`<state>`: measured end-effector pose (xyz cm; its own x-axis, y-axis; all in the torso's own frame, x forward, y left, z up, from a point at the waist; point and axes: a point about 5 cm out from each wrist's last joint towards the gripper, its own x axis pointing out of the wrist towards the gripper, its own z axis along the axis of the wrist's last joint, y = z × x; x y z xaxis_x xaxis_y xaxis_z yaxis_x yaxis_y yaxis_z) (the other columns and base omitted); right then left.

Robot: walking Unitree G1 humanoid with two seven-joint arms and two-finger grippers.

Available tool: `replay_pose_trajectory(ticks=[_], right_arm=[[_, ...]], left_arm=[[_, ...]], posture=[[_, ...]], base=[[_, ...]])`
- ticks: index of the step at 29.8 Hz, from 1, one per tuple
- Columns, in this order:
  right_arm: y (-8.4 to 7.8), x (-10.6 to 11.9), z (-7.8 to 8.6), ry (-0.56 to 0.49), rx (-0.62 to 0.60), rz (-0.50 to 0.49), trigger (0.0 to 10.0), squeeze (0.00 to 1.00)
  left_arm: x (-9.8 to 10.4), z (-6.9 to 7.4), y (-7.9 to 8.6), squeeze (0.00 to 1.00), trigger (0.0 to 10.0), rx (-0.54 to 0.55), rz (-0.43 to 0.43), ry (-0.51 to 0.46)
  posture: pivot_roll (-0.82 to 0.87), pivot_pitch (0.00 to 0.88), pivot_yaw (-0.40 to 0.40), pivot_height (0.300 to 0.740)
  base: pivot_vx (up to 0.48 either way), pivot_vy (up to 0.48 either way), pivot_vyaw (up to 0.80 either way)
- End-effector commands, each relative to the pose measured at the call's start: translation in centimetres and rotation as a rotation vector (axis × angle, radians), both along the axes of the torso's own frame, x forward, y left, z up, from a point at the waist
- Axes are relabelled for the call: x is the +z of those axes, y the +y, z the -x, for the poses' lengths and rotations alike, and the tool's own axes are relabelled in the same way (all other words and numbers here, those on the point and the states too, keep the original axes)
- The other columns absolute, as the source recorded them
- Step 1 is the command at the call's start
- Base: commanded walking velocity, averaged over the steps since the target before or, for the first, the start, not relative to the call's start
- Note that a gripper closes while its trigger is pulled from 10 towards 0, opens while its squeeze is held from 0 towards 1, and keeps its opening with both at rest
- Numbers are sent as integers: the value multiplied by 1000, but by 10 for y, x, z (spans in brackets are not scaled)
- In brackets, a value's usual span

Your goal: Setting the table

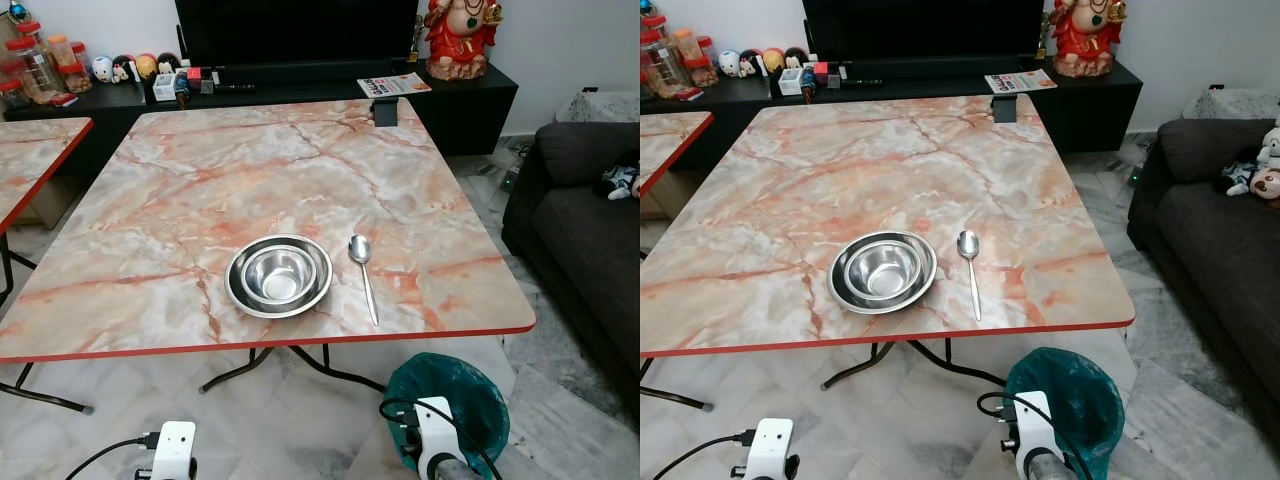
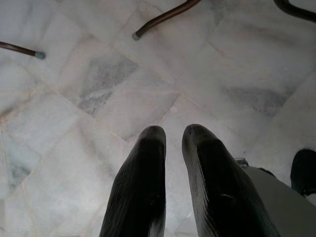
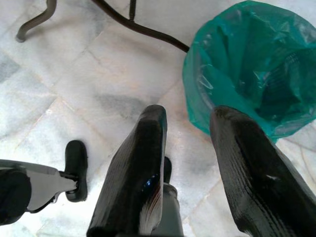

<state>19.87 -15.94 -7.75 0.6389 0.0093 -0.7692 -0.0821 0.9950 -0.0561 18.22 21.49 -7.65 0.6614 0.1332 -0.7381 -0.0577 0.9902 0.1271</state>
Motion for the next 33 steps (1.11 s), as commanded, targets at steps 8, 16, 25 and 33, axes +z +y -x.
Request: replay_pose_trajectory(ticks=[8, 16, 25, 33], right_arm=[[5, 6, -11, -31, 9, -17, 10000, 0], [5, 7, -14, -36, -6, -29, 10000, 0], [12, 8, -16, -38, 12, -53, 10000, 0], [15, 9, -17, -37, 20, -48, 10000, 0]], left_arm=[[-1, 3, 3, 0, 10000, 14, -5, 24], [-2, 3, 2, 0, 10000, 10, -6, 26], [-2, 3, 3, 0, 10000, -5, -14, 31], [1, -1, 7, 0, 10000, -18, -26, 28]], posture=[[6, 0, 28, 740], [13, 0, 24, 740], [17, 0, 30, 740], [21, 0, 37, 740]], base=[[0, 273, 0], [0, 297, 0], [0, 308, 0], [0, 371, 0]])
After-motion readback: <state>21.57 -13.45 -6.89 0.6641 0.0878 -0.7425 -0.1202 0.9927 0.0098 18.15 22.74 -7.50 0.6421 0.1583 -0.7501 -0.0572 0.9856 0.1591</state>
